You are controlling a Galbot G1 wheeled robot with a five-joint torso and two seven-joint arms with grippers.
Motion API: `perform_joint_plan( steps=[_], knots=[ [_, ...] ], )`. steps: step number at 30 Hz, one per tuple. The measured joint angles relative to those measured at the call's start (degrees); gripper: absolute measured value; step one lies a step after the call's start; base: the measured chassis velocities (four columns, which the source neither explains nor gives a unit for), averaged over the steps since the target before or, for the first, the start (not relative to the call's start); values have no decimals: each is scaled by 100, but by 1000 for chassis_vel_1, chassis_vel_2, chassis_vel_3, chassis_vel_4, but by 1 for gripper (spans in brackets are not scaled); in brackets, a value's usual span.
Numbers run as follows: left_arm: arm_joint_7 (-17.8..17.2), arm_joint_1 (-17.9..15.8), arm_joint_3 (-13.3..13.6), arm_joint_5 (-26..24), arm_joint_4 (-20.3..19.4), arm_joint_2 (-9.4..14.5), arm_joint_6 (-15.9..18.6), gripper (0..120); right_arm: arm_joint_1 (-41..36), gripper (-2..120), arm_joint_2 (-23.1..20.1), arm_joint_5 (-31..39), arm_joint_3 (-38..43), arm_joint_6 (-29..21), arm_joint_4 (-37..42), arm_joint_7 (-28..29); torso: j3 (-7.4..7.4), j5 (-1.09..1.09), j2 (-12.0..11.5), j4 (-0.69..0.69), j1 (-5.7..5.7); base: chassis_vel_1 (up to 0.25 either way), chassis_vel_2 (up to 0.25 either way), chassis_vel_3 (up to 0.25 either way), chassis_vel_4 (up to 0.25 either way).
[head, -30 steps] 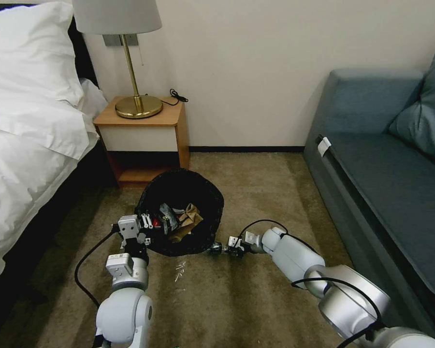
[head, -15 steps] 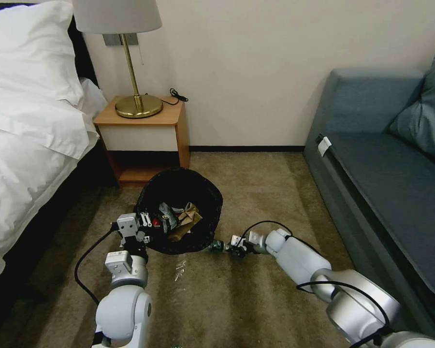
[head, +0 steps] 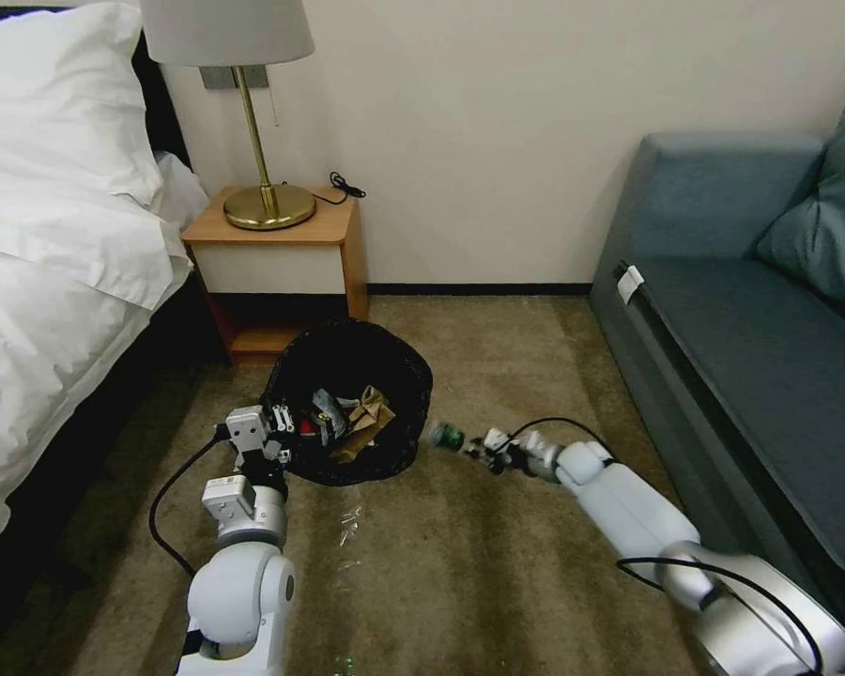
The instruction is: Pick up the trash bin, then pick up the garbage on the floor and place it into the trash bin.
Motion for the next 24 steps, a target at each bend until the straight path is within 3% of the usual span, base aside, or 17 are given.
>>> perform_joint_plan(
  steps=[6,15,22,24],
  knots=[
    [0,-52,17,-31,91,43,3,4,-319,18,-195,420,901,-3,861,438,0,-2,0,1,0,0,0,0,0],
    [3,-69,25,-60,130,80,20,4,-483,18,-155,789,1602,114,1529,786,0,-2,0,0,0,0,0,0,0],
    [4,-103,13,-118,219,113,23,4,-585,18,-77,1411,1513,398,2258,1087,0,-2,0,2,0,0,0,0,0],
    [3,-124,35,-111,243,73,24,4,-708,18,-88,1711,1330,347,2881,1190,0,-2,0,2,0,0,0,0,0]
  ],
)
